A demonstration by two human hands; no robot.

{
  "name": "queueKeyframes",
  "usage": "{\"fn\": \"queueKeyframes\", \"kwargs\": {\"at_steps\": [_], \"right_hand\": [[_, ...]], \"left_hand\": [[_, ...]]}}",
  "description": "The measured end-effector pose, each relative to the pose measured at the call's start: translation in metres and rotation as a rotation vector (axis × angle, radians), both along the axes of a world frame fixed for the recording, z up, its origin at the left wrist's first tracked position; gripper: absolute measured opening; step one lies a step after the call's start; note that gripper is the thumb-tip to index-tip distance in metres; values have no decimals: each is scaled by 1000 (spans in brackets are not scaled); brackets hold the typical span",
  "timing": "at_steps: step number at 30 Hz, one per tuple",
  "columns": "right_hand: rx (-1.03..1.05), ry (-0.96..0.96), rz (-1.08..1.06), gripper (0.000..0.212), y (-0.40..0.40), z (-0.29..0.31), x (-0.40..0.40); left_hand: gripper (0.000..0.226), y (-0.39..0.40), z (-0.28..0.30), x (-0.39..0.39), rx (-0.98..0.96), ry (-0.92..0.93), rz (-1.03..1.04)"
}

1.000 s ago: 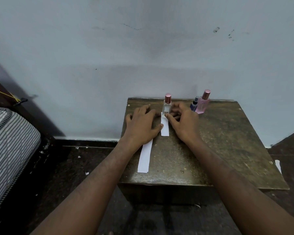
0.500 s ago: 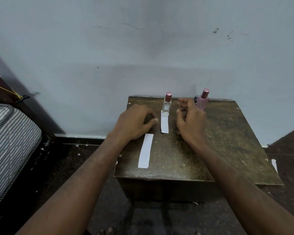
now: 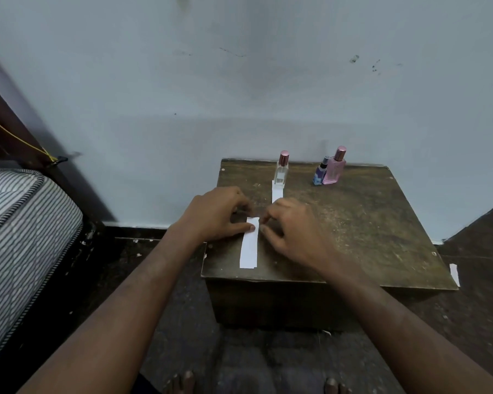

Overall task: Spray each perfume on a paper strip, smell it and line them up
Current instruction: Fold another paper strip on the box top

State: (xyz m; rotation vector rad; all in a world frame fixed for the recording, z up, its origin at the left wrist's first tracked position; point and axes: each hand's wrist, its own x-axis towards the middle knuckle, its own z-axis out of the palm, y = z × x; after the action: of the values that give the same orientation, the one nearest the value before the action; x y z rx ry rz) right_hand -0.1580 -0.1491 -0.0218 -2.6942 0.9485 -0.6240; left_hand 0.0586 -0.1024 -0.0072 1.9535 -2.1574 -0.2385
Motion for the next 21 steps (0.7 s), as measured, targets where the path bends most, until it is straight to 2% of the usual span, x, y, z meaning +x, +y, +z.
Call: {"fn": "queueKeyframes", "kwargs": {"at_steps": [7, 14, 21], "right_hand": [[-4, 124, 46, 32, 30, -1, -5], [33, 116, -84, 34, 33, -7, 7], [7, 153, -92, 35, 41, -5, 9]], "left_hand": [[28, 16, 2, -2, 3, -1, -8], [23, 29, 3, -4, -26, 8, 18], [11, 32, 3, -12, -98, -81, 60]]}}
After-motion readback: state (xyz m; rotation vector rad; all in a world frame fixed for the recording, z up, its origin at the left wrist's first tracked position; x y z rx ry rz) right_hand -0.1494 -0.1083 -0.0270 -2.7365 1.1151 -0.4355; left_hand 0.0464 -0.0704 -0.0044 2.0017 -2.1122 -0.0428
